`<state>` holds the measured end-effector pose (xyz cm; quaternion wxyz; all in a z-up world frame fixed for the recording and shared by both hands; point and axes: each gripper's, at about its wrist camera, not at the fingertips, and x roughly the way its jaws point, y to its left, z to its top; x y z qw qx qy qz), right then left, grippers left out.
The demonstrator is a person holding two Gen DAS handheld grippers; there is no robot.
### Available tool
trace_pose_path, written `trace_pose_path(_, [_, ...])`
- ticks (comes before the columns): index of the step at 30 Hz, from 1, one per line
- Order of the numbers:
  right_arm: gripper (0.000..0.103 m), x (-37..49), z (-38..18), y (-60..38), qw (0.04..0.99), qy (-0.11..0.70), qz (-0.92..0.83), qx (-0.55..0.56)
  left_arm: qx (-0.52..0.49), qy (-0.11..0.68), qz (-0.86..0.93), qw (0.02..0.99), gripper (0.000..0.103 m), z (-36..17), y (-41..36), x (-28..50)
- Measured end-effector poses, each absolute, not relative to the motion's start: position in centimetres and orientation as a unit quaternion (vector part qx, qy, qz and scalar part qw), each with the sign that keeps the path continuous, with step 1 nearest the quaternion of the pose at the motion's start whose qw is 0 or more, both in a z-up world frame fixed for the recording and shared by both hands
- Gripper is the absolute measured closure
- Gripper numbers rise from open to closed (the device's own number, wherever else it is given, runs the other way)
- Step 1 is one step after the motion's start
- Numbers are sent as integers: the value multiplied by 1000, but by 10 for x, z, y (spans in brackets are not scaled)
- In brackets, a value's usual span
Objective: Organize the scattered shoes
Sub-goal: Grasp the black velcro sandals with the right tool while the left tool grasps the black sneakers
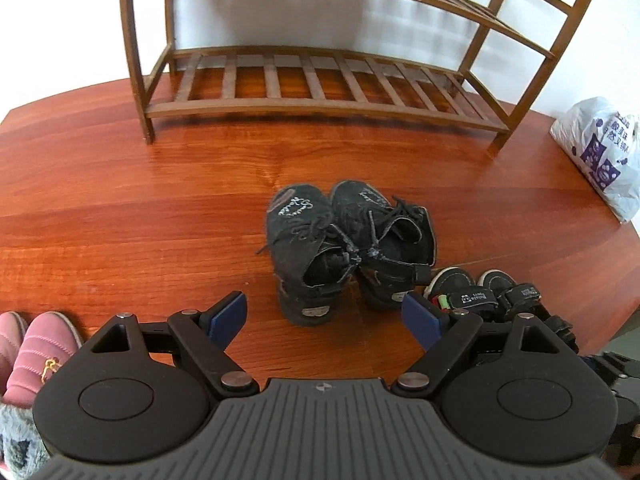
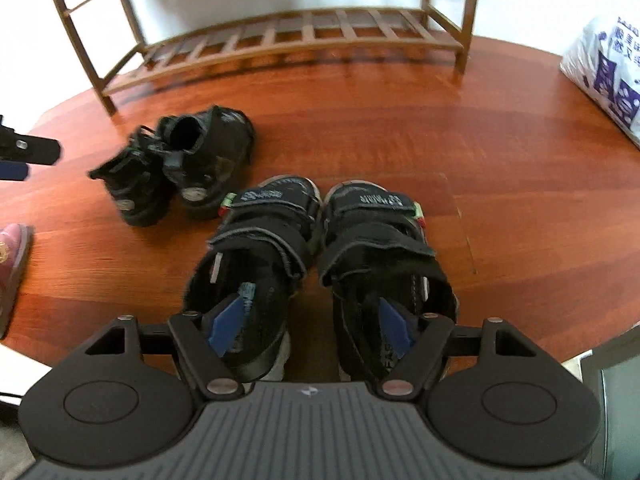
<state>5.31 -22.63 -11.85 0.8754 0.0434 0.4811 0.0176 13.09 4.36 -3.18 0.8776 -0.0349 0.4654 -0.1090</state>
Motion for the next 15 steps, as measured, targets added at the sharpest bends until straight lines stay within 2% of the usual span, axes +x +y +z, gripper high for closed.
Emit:
trace_pose_path(8, [36, 66, -149, -228, 895, 443, 5, 56, -24, 469, -115, 875, 17, -29, 40, 136])
trace_pose_path(10, [46, 68, -154, -227, 902, 427, 8, 59, -28, 472, -113, 874, 17, -30, 40, 139])
trace_pose_path(13, [56, 67, -156, -228, 912, 403, 8, 70, -31, 467, -117, 876, 17, -31, 37, 142])
trace_pose_path(15, [59, 67, -154, -230, 918, 388, 7, 76, -30, 464, -122, 877, 17, -33, 33, 145])
